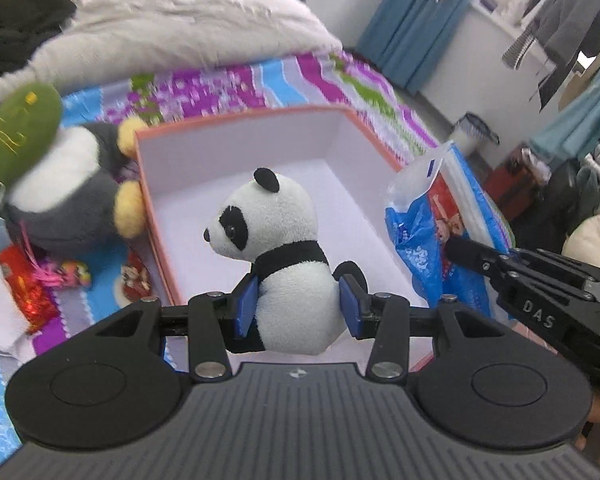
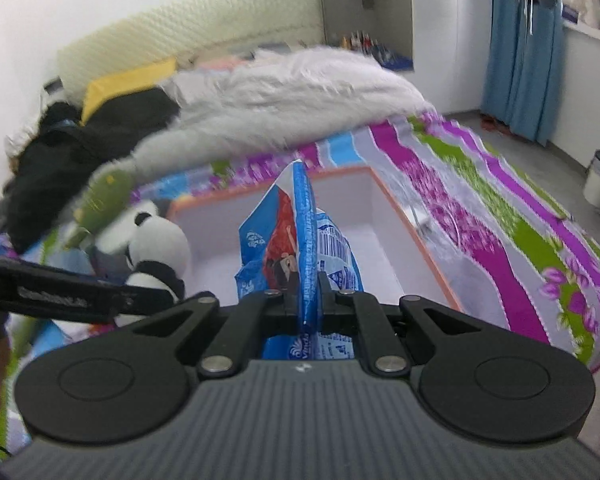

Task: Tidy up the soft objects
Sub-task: 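Open the left gripper over the box while the right releases the wipe pack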

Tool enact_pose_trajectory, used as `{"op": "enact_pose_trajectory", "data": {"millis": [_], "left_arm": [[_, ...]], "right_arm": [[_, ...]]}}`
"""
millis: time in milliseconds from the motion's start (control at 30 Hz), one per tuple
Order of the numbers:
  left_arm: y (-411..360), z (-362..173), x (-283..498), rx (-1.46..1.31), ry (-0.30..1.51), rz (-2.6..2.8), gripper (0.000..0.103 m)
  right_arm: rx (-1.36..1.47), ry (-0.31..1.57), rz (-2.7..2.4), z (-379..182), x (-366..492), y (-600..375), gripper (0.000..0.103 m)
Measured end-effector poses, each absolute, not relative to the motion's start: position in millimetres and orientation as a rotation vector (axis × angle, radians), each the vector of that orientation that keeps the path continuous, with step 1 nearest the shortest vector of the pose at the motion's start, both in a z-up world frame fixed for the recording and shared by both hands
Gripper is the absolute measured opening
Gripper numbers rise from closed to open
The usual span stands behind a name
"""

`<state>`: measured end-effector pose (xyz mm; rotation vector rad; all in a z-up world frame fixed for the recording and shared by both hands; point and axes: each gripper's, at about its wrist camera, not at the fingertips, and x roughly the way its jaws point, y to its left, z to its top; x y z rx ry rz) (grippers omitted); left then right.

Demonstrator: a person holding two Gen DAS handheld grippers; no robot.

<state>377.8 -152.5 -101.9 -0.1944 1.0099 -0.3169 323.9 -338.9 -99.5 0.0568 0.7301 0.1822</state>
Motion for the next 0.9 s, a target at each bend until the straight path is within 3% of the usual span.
{"op": "enact_pose_trajectory", "data": {"millis": [467, 533, 567, 633, 900], "left_arm": [[-172, -133, 392, -0.159, 1.087, -0.306, 0.051], [-173, -130, 390, -0.147, 1.080, -0.295, 0.052], [-172, -128, 390, -0.144, 1.074, -0.291, 0.052], [-169, -123, 387, -0.150, 1.058, -0.290, 0.052], [-158, -92, 355, -0.136, 0.911, -0.272, 0.052]], "right_arm": [[0.103, 0.790, 0.172, -125, 336, -352, 0.013], [0.124, 0.792, 0.173, -124, 336, -356, 0.022], [0.135, 0.789, 0.174, -123, 336, -358, 0.034], [0.146, 0.770, 0.178, -120, 333, -361, 0.042], [0.135, 0.671, 0.199, -102, 306, -356, 0.042]]}}
